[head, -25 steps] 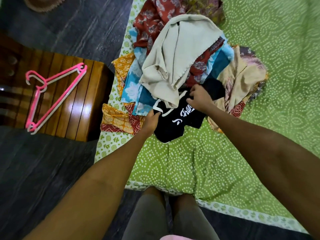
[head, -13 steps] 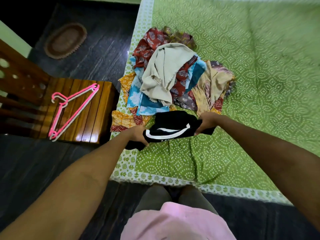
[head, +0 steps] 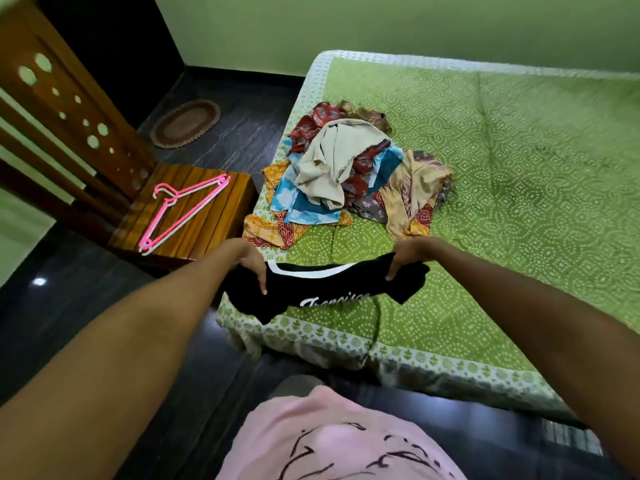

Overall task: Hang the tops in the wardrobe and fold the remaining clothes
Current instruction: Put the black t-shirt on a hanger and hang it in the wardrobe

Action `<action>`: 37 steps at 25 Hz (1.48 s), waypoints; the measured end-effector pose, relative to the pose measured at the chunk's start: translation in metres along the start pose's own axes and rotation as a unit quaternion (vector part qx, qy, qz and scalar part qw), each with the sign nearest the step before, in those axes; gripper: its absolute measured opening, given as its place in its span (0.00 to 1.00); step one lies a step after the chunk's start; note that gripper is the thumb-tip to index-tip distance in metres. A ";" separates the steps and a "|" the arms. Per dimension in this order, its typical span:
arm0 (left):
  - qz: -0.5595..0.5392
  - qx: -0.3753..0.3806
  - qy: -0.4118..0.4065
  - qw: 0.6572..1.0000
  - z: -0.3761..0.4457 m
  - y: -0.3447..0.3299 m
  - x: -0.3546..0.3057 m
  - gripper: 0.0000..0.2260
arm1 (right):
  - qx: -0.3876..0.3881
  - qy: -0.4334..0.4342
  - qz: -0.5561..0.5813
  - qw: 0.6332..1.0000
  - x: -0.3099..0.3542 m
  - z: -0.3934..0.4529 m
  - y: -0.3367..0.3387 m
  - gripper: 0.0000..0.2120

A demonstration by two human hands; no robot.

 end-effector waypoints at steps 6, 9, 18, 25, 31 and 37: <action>0.006 -0.308 -0.066 0.949 -0.036 0.052 -0.001 0.24 | -0.115 0.060 0.081 0.988 -0.009 -0.015 0.011 0.18; 0.035 -0.304 -0.079 0.949 -0.020 0.056 -0.004 0.24 | -0.127 0.057 0.051 0.989 -0.013 -0.009 0.000 0.14; 0.012 -0.309 -0.180 0.934 0.047 0.129 0.000 0.10 | -0.148 -0.052 0.044 0.987 -0.016 0.052 0.057 0.16; -0.102 -0.384 -0.142 0.907 0.075 0.249 0.020 0.18 | -0.335 -0.151 0.117 0.923 0.026 0.109 0.134 0.15; -0.180 -0.325 -0.127 0.920 0.142 0.248 0.123 0.16 | -0.140 0.001 0.071 0.988 0.177 0.233 0.101 0.05; -0.231 -0.334 -0.024 0.913 0.196 0.242 0.261 0.17 | -0.077 0.136 -0.048 0.986 0.375 0.324 0.104 0.07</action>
Point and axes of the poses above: each hand's wrist, its own z-axis towards the middle knuckle, its own y-axis out of the back of the hand, x = y × z, the point moved 10 cm from there along z, towards the middle knuckle, and after that the axes turned 12 degrees about x, right-handed, at the moved point
